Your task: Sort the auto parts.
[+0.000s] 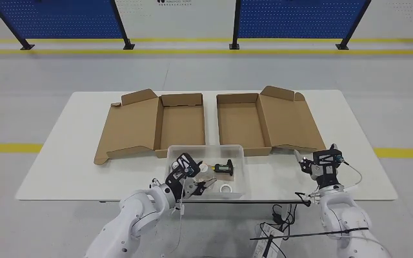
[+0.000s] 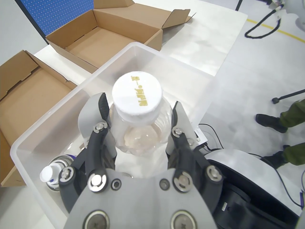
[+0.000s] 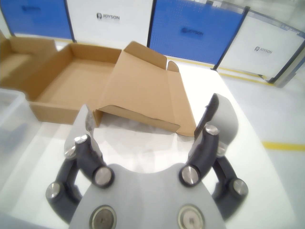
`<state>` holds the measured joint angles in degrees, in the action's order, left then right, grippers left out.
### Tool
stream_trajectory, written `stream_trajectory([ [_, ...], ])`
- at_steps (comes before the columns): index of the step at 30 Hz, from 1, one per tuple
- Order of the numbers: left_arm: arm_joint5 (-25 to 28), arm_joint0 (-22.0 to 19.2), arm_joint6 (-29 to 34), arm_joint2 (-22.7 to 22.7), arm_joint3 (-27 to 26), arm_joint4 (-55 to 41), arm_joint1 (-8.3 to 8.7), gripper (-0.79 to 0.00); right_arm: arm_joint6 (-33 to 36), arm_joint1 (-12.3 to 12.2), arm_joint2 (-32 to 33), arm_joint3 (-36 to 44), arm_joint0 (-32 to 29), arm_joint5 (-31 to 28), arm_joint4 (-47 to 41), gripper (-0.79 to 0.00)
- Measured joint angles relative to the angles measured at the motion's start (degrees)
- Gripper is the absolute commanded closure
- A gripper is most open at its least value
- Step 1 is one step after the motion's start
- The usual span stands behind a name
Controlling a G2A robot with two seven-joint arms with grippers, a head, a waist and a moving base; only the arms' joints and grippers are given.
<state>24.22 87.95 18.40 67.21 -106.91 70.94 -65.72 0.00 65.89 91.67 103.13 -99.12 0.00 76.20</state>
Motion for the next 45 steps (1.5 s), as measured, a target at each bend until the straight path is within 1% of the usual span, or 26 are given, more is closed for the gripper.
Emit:
stream_trajectory([
  [6, -1.64, 0.05, -0.49, 1.22, -2.25, -2.51, 0.02, 0.0, 0.0, 0.0, 0.0, 0.0, 0.0, 0.0, 0.0, -0.785],
  [11, -1.63, 0.09, 0.46, 2.67, -5.57, -5.8, 0.14, 0.0, 0.0, 0.0, 0.0, 0.0, 0.0, 0.0, 0.0, -0.785],
  [15, -1.1, 0.29, 2.37, 4.31, -8.74, -10.48, 0.3, 0.0, 0.0, 0.0, 0.0, 0.0, 0.0, 0.0, 0.0, -0.785],
  [21, 0.82, 0.94, 6.79, 7.62, -13.59, -19.69, 0.77, 0.0, 0.0, 0.0, 0.0, 0.0, 0.0, 0.0, 0.0, -0.785],
  [28, 5.17, 1.72, 12.57, 11.05, -17.93, -31.17, 1.55, 0.0, 0.0, 0.0, 0.0, 0.0, 0.0, 0.0, 0.0, -0.785],
  [32, 8.03, 1.91, 16.24, 12.33, -19.42, -37.49, 2.06, 0.0, 0.0, 0.0, 0.0, 0.0, 0.0, 0.0, 0.0, -0.785],
  [37, 9.11, 1.76, 19.99, 13.99, -20.56, -44.55, 2.66, 0.0, 0.0, 0.0, 0.0, 0.0, 0.0, 0.0, 0.0, -0.785],
  [41, 9.67, 1.61, 21.79, 14.81, -20.89, -47.52, 3.05, 0.0, 0.0, 0.0, 0.0, 0.0, 0.0, 0.0, 0.0, -0.785],
  [45, 9.96, 1.48, 22.45, 15.15, -20.57, -48.27, 3.34, 0.0, 0.0, 0.0, 0.0, 0.0, 0.0, 0.0, 0.0, -0.785],
])
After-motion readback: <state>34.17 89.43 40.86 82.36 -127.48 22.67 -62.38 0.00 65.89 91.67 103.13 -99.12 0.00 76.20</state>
